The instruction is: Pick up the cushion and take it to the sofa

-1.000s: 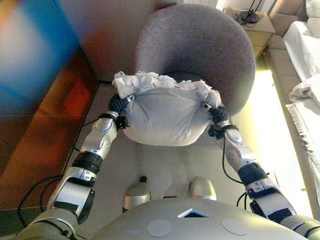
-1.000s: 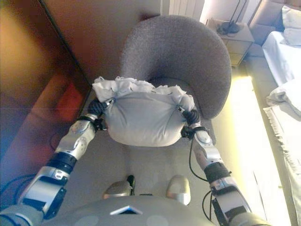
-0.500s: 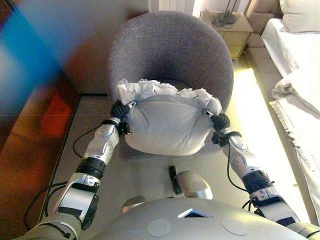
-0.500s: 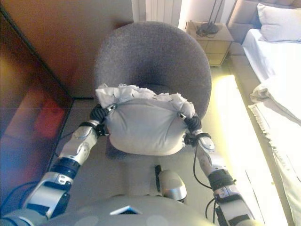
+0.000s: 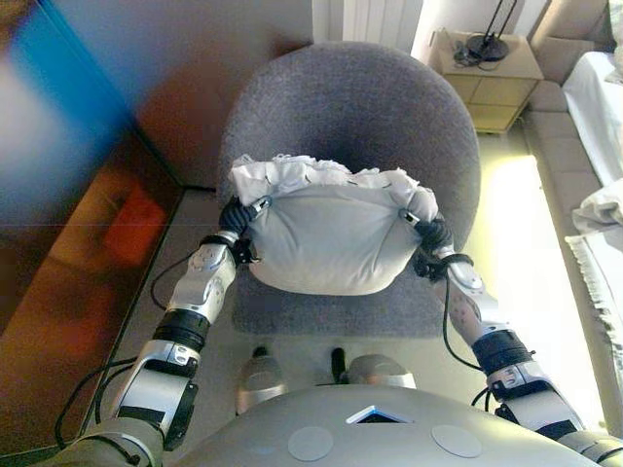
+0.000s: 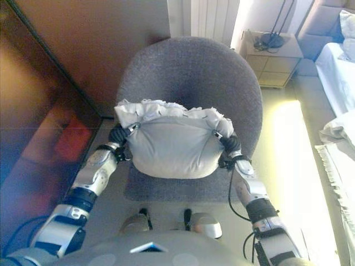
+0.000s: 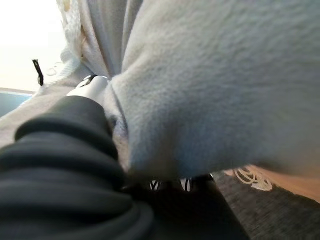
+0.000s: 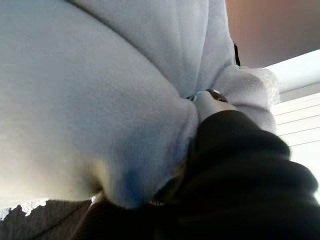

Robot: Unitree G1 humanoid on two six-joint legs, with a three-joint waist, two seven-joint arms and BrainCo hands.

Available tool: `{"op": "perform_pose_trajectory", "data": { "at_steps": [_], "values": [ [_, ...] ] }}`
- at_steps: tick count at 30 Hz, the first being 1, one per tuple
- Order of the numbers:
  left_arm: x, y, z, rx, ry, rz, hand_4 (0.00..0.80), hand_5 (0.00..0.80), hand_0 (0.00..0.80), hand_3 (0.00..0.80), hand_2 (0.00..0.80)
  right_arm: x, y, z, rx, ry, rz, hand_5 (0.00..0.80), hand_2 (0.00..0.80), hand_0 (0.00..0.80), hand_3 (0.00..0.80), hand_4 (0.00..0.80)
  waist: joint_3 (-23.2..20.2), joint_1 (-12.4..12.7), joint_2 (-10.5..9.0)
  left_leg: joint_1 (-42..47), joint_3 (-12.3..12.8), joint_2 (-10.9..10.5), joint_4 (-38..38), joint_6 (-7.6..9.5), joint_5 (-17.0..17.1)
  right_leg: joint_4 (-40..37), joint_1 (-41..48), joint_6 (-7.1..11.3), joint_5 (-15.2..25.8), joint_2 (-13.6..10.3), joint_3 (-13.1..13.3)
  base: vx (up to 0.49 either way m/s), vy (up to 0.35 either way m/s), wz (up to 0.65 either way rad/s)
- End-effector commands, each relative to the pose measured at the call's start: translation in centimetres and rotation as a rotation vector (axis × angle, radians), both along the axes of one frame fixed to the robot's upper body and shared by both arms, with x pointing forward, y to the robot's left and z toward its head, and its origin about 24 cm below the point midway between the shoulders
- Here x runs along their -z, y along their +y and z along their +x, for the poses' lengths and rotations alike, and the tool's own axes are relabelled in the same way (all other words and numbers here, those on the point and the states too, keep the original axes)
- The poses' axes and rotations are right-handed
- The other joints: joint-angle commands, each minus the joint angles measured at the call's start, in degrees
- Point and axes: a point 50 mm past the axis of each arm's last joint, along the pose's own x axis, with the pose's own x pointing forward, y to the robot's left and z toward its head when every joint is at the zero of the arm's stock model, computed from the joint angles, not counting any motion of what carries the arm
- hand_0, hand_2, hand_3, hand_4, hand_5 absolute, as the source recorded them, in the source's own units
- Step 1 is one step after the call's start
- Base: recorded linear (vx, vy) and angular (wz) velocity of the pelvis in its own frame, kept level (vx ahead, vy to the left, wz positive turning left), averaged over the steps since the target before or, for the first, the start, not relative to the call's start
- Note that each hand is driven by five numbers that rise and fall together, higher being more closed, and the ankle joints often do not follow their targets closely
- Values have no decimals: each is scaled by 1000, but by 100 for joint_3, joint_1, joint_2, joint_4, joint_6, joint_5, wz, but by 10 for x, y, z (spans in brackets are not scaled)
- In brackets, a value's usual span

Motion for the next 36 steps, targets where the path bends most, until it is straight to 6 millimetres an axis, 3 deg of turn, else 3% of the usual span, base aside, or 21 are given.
{"op": "perform_pose_trajectory", "data": {
  "at_steps": [1, 3, 5, 6, 8, 10, 12, 13, 14, 16, 18, 23, 31, 36],
  "values": [
    [-42, -3, 24, 14, -192, -39, 800, 800, 800, 800, 800, -44, 11, 29, 48, -226, 91, 800, 800, 800, 800, 800, -232, -95, -19, 135, 300, -219, 117, -151, -18, 505, 22, 911, -255, -860, -388, 54, 137, -12],
    [-42, -6, 28, 15, -186, -31, 800, 800, 800, 800, 800, -44, 8, 33, 86, -216, 83, 800, 800, 800, 800, 800, -214, -64, 56, 208, 230, -364, -75, -54, -20, 953, -140, 969, -253, -920, -521, 22, 137, 12],
    [-43, -11, 33, 18, -189, 6, 800, 800, 800, 800, 800, -44, 11, 39, 116, -204, 71, 800, 800, 800, 800, 800, -90, -54, 157, 287, 190, -488, -121, 102, -73, 2266, -782, 1098, 202, -1085, -515, 15, 168, 14],
    [-42, -12, 34, 17, -185, 14, 800, 800, 800, 800, 800, -43, 11, 41, 125, -197, 68, 800, 800, 800, 800, 800, -71, -43, 161, 336, 174, -508, -119, 115, -98, 2485, -939, 1098, 285, -1167, -466, 91, 91, 7],
    [-40, -15, 35, 15, -163, 22, 800, 800, 800, 800, 800, -41, 7, 44, 159, -177, 57, 800, 800, 800, 800, 800, -39, -21, 114, 486, 62, -554, -145, 75, -142, 2135, -980, 1060, 393, -1288, -411, 202, -77, 14],
    [-39, -18, 37, 10, -149, 24, 800, 800, 800, 800, 800, -43, 6, 48, 195, -172, 52, 800, 800, 800, 800, 800, -30, -30, 17, 533, -125, -586, -88, -38, -226, 1146, -825, 1060, 399, -1330, -333, 226, -265, 8],
    [-45, -20, 42, 13, -164, 40, 800, 800, 800, 800, 800, -54, 3, 59, 226, -197, 49, 800, 800, 800, 800, 800, 78, -58, -134, 456, -220, -550, 114, -132, -443, 535, -972, 1210, 703, -1393, -132, 92, -299, 9],
    [-48, -20, 44, 11, -172, 45, 800, 800, 800, 800, 800, -62, 0, 66, 239, -206, 46, 800, 800, 800, 800, 800, 154, -19, -178, 361, -224, -464, 257, -161, -502, 494, -1002, 1270, 678, -1383, -138, 18, -252, 12],
    [-50, -17, 45, -1, -177, 46, 800, 800, 800, 800, 800, -68, -5, 73, 247, -212, 38, 800, 800, 800, 800, 800, 209, 88, -242, 254, -181, -360, 410, -187, -541, 442, -968, 1296, 678, -1468, -334, 26, -220, 27],
    [-49, -15, 44, -8, -159, 40, 800, 800, 800, 800, 800, -72, -10, 77, 269, -203, 39, 800, 800, 800, 800, 800, 244, 135, -262, 127, -197, -194, 587, -277, -513, 363, -855, 1314, 589, -1363, -229, 103, -160, 38],
    [-43, -12, 39, -7, -124, 30, 800, 800, 800, 800, 800, -73, -17, 78, 297, -190, 17, 800, 800, 800, 800, 800, 217, 224, -284, 98, -197, -62, 649, -331, -447, 272, -674, 1282, 526, -1319, -326, 231, -75, 42],
    [-37, -13, 33, -2, -98, -5, 800, 800, 800, 800, 800, -84, -29, 80, 349, -212, -48, 800, 800, 800, 800, 800, 206, 330, -223, 28, -281, 109, 512, -411, -324, 279, -614, 1225, 360, -1257, -459, 124, -34, 22],
    [-73, -37, 60, 15, -182, -39, 800, 800, 800, 800, 800, -134, -40, 114, 367, -282, -62, 800, 800, 800, 800, 800, 680, 437, -326, -689, -543, 288, 611, -588, -141, 486, -1105, 1208, 302, -1188, -584, -104, -109, 11],
    [-100, -55, 78, -9, -223, -118, 800, 800, 800, 800, 800, -159, -26, 131, 324, -341, -44, 800, 800, 800, 800, 800, 1033, 446, -368, -1254, -739, 308, 842, -642, -40, 715, -1541, 1157, 295, -1123, -583, -149, -70, 8]
  ]
}}
